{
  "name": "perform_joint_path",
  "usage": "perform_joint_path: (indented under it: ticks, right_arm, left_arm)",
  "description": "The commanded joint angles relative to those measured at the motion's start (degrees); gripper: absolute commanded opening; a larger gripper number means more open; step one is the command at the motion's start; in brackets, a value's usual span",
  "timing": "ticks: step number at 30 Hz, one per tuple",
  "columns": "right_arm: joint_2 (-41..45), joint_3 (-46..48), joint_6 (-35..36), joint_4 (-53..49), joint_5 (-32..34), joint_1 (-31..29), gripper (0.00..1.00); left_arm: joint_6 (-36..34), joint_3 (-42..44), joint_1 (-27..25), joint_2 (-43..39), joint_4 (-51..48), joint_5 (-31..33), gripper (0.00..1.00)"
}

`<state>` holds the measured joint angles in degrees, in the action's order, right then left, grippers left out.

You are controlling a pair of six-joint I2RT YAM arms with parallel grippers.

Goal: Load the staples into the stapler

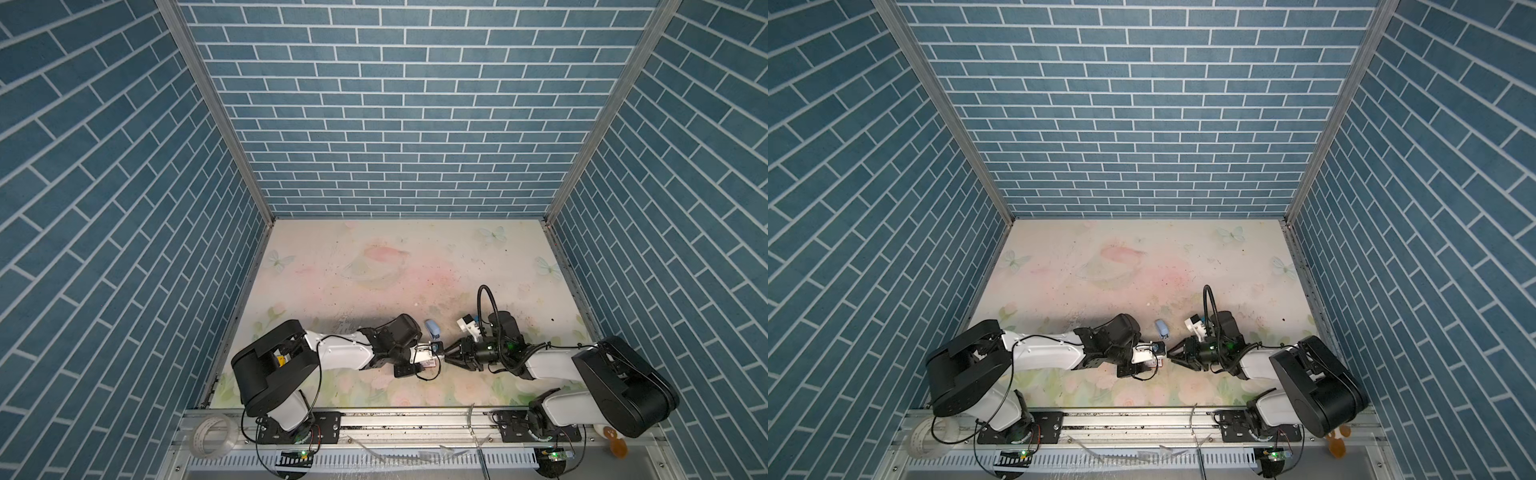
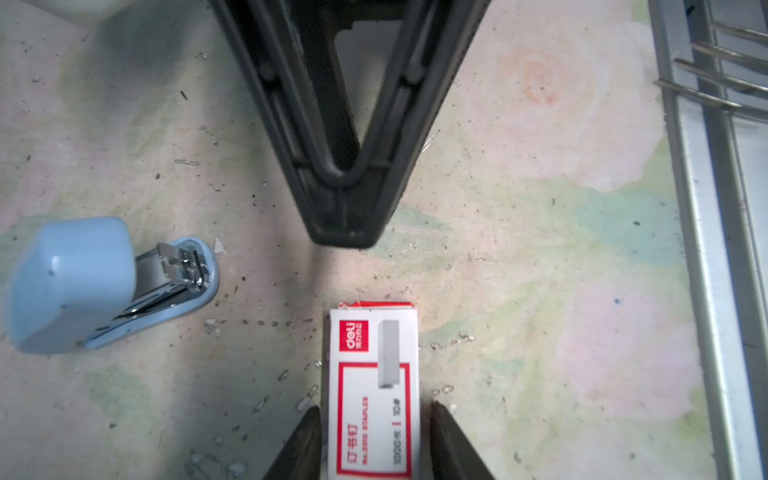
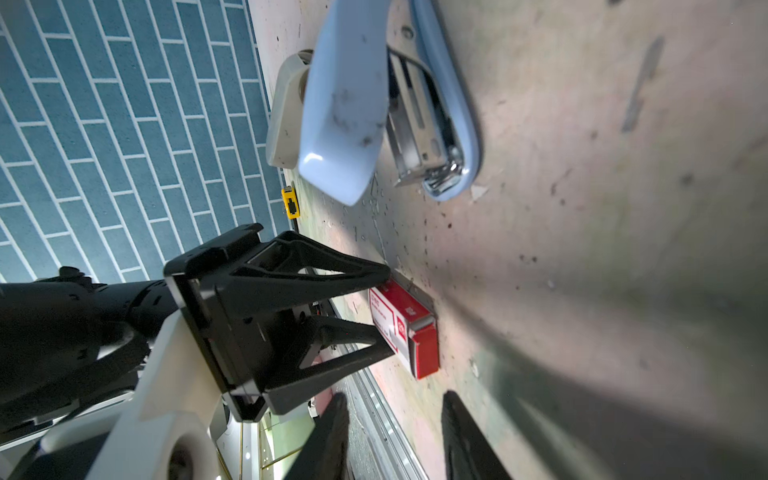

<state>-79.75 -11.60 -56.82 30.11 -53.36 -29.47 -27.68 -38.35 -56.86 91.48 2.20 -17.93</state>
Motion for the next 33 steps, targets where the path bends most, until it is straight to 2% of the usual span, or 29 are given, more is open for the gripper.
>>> perform_joint_path:
  ticks: [1, 15, 33]
  right_arm:
    - [-1.7, 0.2, -1.5, 3.7, 0.2, -0.6, 0.38]
    - [-13.9, 0.4, -5.8, 20.0, -0.2, -2.6, 0.35]
    - [-12.9, 0.2, -6.2, 20.3, -0.5, -3.1, 0.35]
  left_arm:
    - [-0.2, -1.2, 0.3, 1.7, -2.1, 0.0, 0.40]
    - [-0.8, -1.4, -0.5, 3.4, -3.1, 0.6, 0.33]
    - [-1.4, -4.3, -1.3, 5.9, -5.3, 0.4, 0.31]
